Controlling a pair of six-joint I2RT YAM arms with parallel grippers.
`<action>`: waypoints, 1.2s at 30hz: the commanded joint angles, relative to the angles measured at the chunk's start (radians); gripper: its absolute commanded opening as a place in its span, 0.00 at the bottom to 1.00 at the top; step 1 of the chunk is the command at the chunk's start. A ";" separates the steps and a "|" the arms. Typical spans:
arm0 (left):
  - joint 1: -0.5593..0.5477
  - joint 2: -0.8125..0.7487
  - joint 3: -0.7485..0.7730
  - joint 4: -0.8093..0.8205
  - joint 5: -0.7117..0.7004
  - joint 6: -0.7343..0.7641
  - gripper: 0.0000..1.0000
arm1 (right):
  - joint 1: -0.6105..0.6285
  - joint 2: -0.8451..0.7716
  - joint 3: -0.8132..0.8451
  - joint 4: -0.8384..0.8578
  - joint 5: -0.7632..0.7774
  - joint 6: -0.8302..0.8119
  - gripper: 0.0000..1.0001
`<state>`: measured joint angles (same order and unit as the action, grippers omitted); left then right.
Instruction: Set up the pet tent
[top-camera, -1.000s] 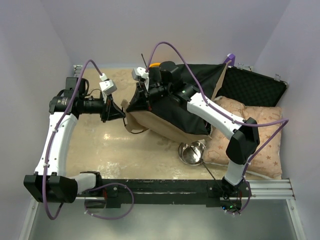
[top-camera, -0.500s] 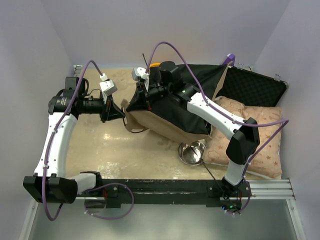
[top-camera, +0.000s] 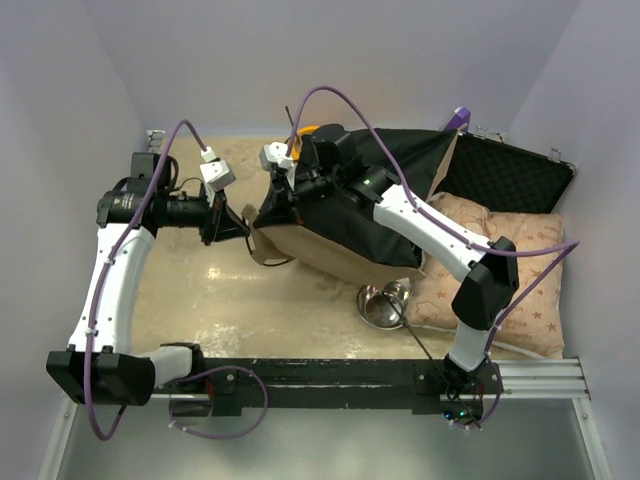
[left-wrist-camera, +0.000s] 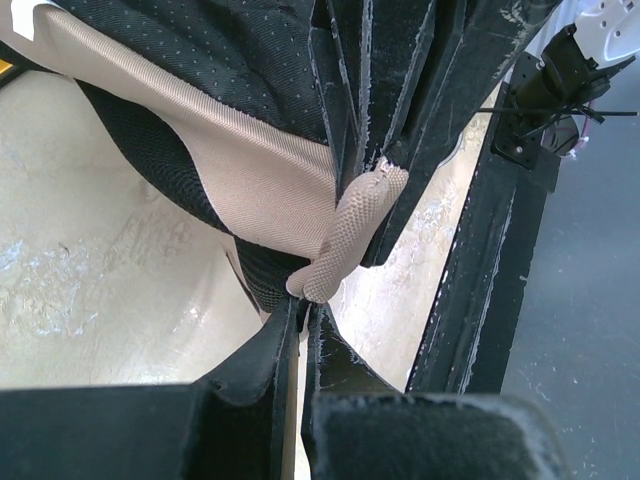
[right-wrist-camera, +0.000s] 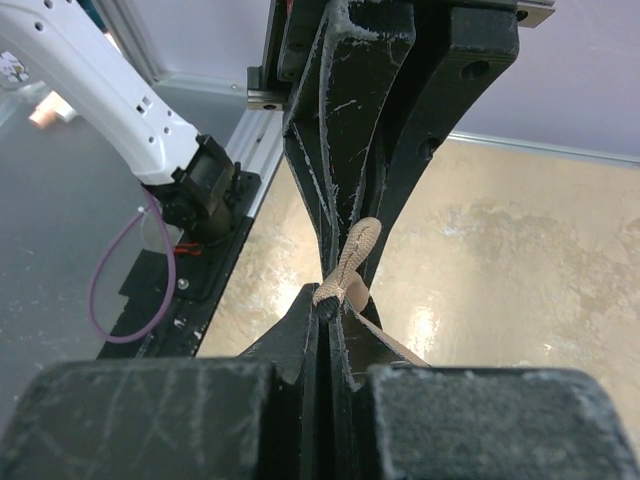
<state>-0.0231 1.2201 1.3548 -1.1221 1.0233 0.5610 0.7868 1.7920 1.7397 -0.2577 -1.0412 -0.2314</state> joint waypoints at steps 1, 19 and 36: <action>-0.018 0.021 0.021 -0.031 -0.026 -0.026 0.00 | 0.032 -0.039 0.090 -0.063 -0.037 -0.089 0.00; -0.130 -0.031 -0.060 0.074 -0.083 -0.122 0.00 | 0.034 0.018 0.199 -0.182 -0.046 -0.154 0.00; -0.130 -0.028 0.030 0.111 -0.043 -0.130 0.00 | 0.051 0.064 0.178 -0.571 0.004 -0.505 0.00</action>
<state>-0.1417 1.1973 1.3396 -1.0424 0.9382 0.4549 0.7948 1.8328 1.8862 -0.6876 -0.9997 -0.6594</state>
